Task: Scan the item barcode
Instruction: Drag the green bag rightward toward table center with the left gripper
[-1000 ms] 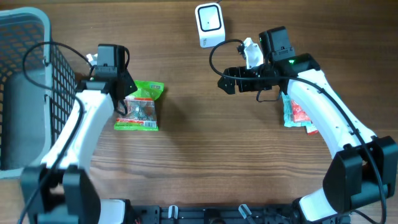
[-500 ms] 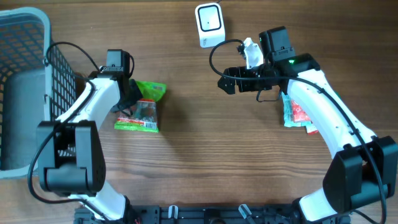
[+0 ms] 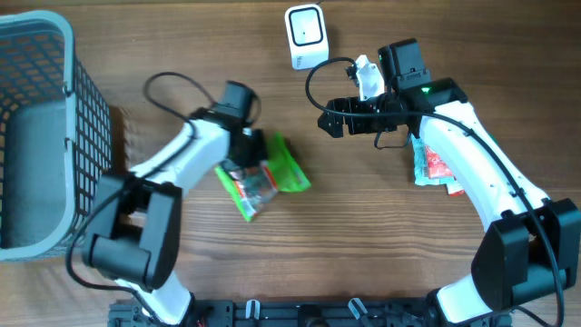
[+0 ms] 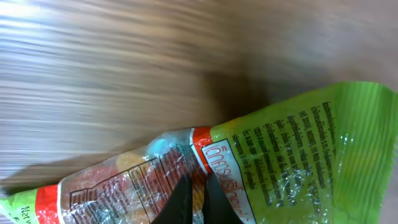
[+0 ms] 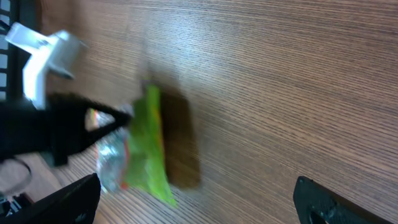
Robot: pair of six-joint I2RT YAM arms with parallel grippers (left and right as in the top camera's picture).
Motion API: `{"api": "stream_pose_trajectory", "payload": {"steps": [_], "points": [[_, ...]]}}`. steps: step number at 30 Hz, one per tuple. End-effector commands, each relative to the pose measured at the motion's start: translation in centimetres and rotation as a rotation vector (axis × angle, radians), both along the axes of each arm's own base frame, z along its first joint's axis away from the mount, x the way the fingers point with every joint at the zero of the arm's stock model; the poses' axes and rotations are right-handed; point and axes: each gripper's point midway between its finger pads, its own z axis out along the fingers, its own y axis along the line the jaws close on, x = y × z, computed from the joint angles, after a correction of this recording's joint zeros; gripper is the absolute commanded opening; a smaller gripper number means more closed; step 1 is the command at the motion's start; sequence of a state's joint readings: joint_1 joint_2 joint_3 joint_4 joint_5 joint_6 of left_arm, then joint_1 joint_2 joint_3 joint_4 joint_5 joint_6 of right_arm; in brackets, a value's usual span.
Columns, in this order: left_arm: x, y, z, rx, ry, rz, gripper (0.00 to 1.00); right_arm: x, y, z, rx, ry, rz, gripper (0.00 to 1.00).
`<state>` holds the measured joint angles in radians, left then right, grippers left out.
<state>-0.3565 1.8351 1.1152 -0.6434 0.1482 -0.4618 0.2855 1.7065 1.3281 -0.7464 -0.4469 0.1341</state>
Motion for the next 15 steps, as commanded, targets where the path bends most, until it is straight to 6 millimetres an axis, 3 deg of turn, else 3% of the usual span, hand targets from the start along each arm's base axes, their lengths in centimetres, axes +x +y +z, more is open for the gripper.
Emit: {"api": "stream_pose_trajectory", "payload": {"steps": [1, 4, 8, 12, 15], "points": [[-1.7, -3.3, -1.0, -0.01, 0.013, -0.068, 0.04, -0.1, -0.2, -0.3, -0.011, 0.003, -0.005, 1.0], [-0.9, -3.8, 0.2, -0.005, -0.029, -0.059, 0.04, -0.1, -0.2, -0.3, -0.011, 0.003, -0.005, 1.0], [0.2, -3.2, 3.2, -0.032, -0.086, -0.025, 0.04, -0.1, -0.2, -0.3, -0.011, 0.003, -0.005, 1.0], [0.1, -0.5, 5.4, -0.006, -0.089, 0.098, 0.04, -0.1, -0.2, -0.3, -0.011, 0.003, -0.005, 1.0], [-0.8, 1.6, 5.9, 0.043, -0.062, 0.133, 0.04, -0.1, -0.2, -0.3, -0.011, 0.003, -0.005, 1.0]]}}
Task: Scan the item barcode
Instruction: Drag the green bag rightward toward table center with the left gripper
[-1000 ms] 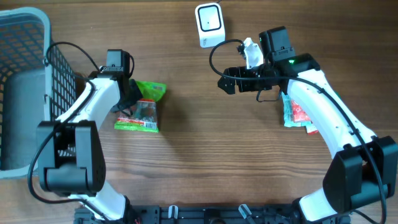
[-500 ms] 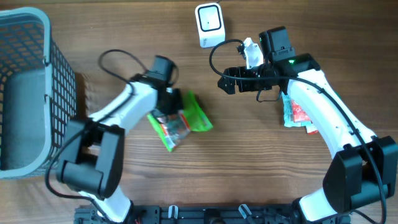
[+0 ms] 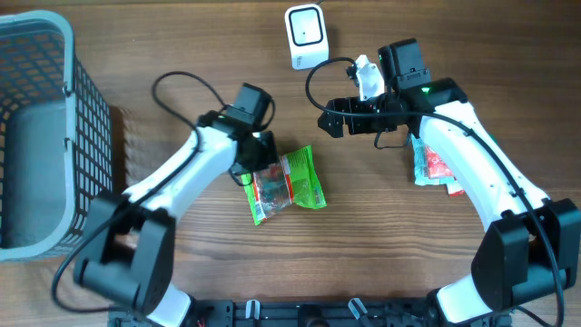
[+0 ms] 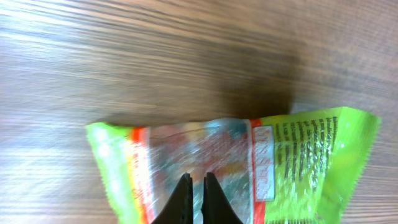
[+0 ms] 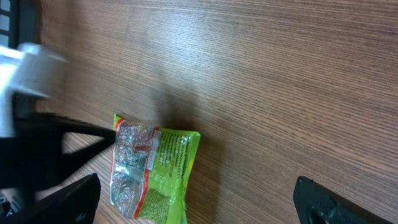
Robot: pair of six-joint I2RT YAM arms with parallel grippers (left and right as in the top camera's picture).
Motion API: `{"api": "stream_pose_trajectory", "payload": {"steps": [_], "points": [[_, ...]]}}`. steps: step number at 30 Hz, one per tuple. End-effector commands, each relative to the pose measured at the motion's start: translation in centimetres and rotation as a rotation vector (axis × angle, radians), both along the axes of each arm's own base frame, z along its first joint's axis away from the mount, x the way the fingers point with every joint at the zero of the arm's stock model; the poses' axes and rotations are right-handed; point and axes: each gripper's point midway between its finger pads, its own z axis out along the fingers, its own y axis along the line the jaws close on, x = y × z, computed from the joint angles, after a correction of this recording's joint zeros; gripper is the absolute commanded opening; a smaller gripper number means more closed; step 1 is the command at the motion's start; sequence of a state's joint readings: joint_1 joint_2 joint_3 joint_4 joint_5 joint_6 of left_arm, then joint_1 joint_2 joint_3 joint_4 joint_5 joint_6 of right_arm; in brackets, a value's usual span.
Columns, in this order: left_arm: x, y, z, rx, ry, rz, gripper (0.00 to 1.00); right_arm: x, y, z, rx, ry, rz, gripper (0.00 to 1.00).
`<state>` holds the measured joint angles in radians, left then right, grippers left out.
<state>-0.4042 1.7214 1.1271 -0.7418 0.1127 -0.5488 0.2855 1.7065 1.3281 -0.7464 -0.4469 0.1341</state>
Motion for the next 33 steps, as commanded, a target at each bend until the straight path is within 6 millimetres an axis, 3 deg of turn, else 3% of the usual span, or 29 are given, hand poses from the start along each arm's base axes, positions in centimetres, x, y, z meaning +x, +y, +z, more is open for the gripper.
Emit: {"api": "stream_pose_trajectory", "payload": {"steps": [1, 9, 18, 28, 33], "points": [[0.3, 2.5, 2.2, 0.041, -0.025, 0.094, 0.04, -0.1, -0.2, -0.3, -0.011, 0.003, -0.005, 1.0], [-3.4, 4.5, -1.6, 0.108, 0.124, 0.109, 0.04, -0.1, -0.2, -0.3, -0.011, 0.003, -0.005, 1.0], [-5.7, 5.1, -3.7, 0.127, 0.18, 0.127, 0.04, -0.1, -0.2, -0.3, -0.011, 0.003, -0.005, 1.0], [-7.9, 4.0, -5.6, 0.073, 0.223, 0.096, 0.04, -0.1, -0.2, -0.3, -0.011, 0.003, -0.005, 1.0], [-7.5, 2.4, -5.5, 0.019, 0.202, 0.066, 0.04, -0.1, -0.2, -0.3, -0.011, 0.003, -0.005, 1.0]]}}
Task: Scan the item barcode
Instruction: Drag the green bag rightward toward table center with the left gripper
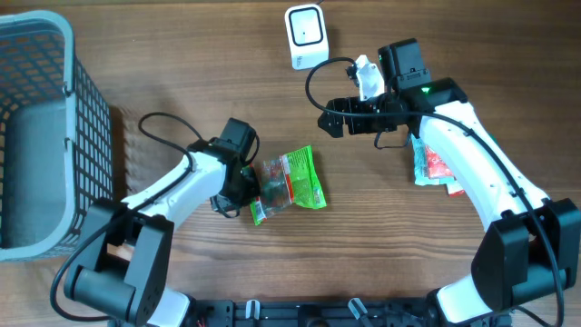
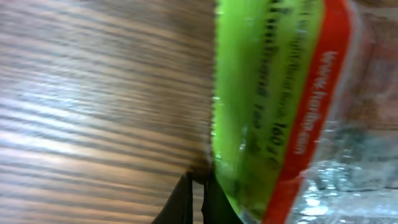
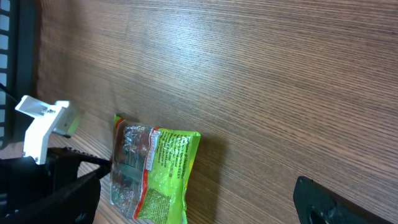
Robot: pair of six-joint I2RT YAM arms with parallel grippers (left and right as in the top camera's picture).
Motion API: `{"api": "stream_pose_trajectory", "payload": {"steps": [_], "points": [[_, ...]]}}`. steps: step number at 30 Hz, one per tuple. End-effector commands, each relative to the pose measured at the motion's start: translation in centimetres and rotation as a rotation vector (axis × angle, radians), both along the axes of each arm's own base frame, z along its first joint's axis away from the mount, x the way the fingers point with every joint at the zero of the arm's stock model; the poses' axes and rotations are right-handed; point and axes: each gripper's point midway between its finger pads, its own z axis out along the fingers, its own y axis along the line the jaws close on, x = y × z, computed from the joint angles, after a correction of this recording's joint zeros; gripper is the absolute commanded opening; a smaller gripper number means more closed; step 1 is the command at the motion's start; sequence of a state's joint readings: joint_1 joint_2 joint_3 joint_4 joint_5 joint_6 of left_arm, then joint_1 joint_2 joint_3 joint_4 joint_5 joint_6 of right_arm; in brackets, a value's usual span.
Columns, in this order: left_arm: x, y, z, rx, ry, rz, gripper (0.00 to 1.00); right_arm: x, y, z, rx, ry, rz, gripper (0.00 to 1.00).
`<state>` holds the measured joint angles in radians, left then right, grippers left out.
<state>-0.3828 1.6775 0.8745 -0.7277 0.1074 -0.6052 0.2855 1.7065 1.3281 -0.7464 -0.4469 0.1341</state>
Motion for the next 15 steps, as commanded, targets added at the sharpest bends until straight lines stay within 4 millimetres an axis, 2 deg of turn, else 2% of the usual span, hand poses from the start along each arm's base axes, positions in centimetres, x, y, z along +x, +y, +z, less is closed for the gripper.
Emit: {"api": "stream_pose_trajectory", "payload": {"steps": [1, 4, 12, 15], "points": [[-0.2, -2.0, -0.2, -0.085, 0.012, -0.009, 0.04, -0.1, -0.2, -0.3, -0.011, 0.003, -0.005, 1.0], [0.1, -3.0, 0.1, -0.139, 0.003, -0.016, 0.04, -0.1, -0.2, -0.3, -0.011, 0.003, -0.005, 1.0], [0.4, -3.1, 0.1, -0.142, -0.009, -0.021, 0.04, -0.1, -0.2, -0.3, -0.009, 0.004, -0.007, 1.0], [0.7, -3.1, 0.1, -0.138, -0.024, -0.021, 0.04, 0.0, -0.2, -0.3, 0.015, 0.045, -0.081, 0.99]]}}
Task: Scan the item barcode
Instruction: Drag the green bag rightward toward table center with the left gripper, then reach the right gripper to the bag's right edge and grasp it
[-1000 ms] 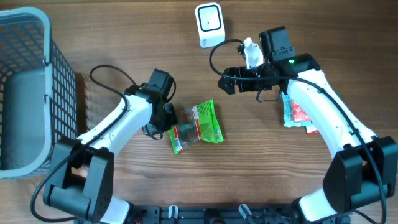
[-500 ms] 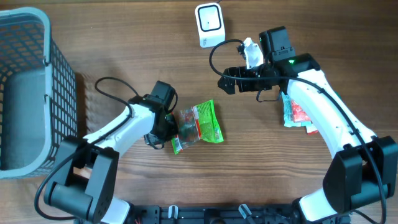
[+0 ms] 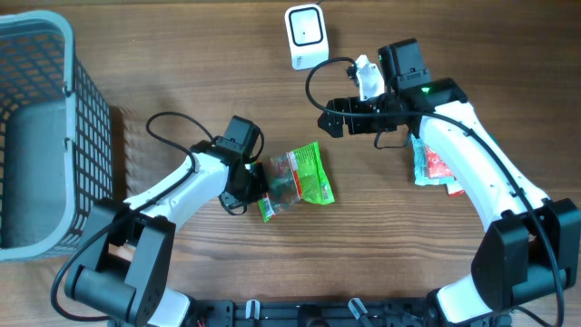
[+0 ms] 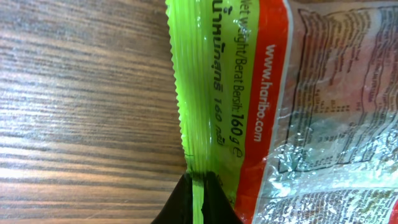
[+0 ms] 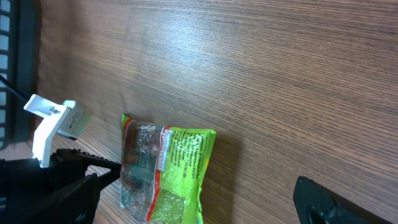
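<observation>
A green and orange candy bag [image 3: 304, 178] with a clear window lies at the table's middle. My left gripper [image 3: 258, 189] is at its left end. In the left wrist view the bag [image 4: 261, 93] fills the right half, and the left gripper [image 4: 198, 198] is shut on its serrated green seam. The white scanner [image 3: 304, 34] stands at the far edge. My right gripper [image 3: 332, 122] hovers open between scanner and bag, holding nothing. From the right wrist the bag [image 5: 168, 168] shows below, with the right gripper's fingers [image 5: 320, 199] spread wide.
A grey wire basket [image 3: 36, 136] fills the left side. Another red and green packet [image 3: 431, 165] lies under the right arm. The left arm's black cable [image 3: 172, 123] loops over the table by the basket.
The left gripper's tips were beside the bag's left edge; now they pinch its green seam. The bag sits slightly farther right and more tilted. The right arm has not moved.
First the left gripper was over the bag, which lay slanted left of centre. Then the bag lay turned near the middle, the gripper at its upper left. Later the gripper was at the bag's left end, and now it grips that edge.
</observation>
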Robot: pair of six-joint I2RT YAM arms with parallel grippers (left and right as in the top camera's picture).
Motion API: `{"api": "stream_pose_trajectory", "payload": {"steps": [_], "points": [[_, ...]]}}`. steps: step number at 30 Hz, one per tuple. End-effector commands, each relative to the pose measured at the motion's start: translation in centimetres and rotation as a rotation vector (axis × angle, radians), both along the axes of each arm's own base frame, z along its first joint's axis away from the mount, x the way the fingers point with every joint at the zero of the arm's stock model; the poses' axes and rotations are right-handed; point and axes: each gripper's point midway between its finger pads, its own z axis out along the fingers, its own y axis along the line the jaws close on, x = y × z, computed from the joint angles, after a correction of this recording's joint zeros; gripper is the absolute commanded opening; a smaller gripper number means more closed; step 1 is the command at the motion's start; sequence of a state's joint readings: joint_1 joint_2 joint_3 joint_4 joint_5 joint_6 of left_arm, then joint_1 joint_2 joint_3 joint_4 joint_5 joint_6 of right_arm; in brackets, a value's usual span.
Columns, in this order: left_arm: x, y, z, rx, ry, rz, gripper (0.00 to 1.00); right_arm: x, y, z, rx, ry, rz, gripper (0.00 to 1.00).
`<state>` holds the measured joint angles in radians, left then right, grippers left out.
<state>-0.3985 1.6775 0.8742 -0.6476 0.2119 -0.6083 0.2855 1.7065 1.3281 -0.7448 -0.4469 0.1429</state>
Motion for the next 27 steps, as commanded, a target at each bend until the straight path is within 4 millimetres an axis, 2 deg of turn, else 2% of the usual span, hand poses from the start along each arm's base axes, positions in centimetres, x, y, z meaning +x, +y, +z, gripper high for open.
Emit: {"api": "stream_pose_trajectory", "payload": {"steps": [1, 4, 5, 6, 10, 14, 20, 21, 22, 23, 27], "points": [[0.0, -0.3, -0.4, -0.007, 0.004, 0.0, 0.04, 0.0, -0.2, -0.3, 0.023, 0.063, -0.108, 1.0], [0.6, -0.4, -0.2, -0.012, -0.042, -0.078, 0.04, 0.0, -0.2, -0.3, 0.051, 0.121, -0.196, 1.0], [1.2, -0.7, 0.0, -0.017, -0.077, -0.132, 0.04, 0.0, -0.1, -0.2, 0.095, 0.197, -0.317, 1.0], [1.4, -0.8, 0.1, -0.02, -0.084, -0.133, 0.04, 0.1, -0.1, -0.2, 0.104, 0.208, -0.341, 1.0], [1.4, -1.3, 0.2, -0.049, -0.085, -0.137, 0.04, 0.1, -0.1, -0.2, 0.076, 0.154, -0.253, 1.0], [1.2, -1.5, 0.3, -0.062, -0.079, -0.138, 0.04, -2.0, 0.4, -0.4, 0.063, 0.154, -0.079, 1.0], [1.7, -1.7, 0.4, -0.068, -0.098, -0.138, 0.04, -2.8, 0.4, -1.0, 0.049, 0.181, -0.064, 1.0], [1.8, -1.8, 0.4, -0.071, -0.105, -0.138, 0.04, -3.0, 0.4, -1.2, 0.046, 0.187, -0.064, 0.96], [2.0, -1.9, 0.4, -0.073, -0.111, -0.138, 0.04, -3.2, 0.4, -1.4, 0.043, 0.191, -0.062, 0.85], [2.1, -1.9, 0.5, -0.075, -0.118, -0.138, 0.04, -3.4, 0.5, -2.0, 0.042, 0.195, -0.058, 0.82], [2.5, -2.1, 0.6, -0.08, -0.133, -0.139, 0.04, -4.5, 1.0, -4.3, 0.037, 0.21, -0.042, 0.81]]}}
